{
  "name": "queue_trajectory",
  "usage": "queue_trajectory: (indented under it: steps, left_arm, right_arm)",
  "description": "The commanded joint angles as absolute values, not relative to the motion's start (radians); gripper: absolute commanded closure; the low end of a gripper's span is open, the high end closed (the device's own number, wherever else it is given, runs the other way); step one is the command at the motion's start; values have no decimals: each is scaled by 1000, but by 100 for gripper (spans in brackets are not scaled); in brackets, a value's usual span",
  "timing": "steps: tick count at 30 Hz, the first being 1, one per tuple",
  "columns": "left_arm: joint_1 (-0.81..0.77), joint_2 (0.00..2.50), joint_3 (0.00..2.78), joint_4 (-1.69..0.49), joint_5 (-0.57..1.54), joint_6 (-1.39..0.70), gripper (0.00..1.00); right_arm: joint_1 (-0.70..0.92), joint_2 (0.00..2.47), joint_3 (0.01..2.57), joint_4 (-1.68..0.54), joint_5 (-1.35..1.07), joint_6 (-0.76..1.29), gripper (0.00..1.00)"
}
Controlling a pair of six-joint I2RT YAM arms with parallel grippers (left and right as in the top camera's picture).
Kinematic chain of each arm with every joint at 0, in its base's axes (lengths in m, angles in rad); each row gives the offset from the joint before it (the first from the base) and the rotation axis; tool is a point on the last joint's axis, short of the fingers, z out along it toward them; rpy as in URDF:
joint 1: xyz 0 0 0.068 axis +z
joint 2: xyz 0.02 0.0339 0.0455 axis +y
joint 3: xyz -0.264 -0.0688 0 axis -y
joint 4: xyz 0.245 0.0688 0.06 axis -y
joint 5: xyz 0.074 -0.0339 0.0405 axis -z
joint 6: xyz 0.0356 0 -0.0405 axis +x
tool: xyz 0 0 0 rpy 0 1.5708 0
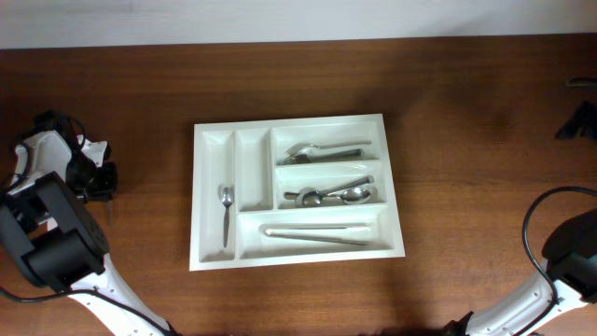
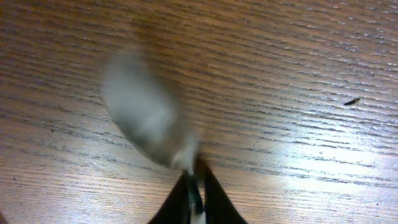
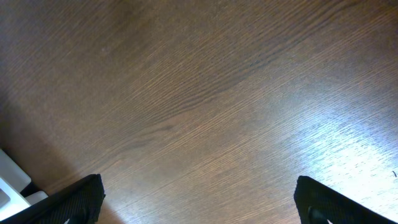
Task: Pack container
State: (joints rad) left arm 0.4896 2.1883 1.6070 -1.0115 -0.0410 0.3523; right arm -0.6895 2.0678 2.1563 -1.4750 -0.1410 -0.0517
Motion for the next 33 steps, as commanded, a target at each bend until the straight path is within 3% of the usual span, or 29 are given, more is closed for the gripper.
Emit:
queue_trajectory:
  steps: [1, 5, 13, 33]
  left_arm:
    - [492, 2199, 1603, -1010, -41, 353, 91]
    - [492, 2199, 1605, -1010, -41, 338, 98]
    - [485, 2199, 1659, -1052, -36, 285, 98]
    - [226, 2199, 2247, -1468, 233, 194, 98]
  right_arm:
    - [-688, 2067, 2154, -1473, -146, -44, 1]
    - [-688, 2067, 2154, -1473, -146, -44, 1]
    - [-688, 2067, 2154, -1473, -146, -44, 1]
    - [-688, 2067, 2154, -1473, -146, -44, 1]
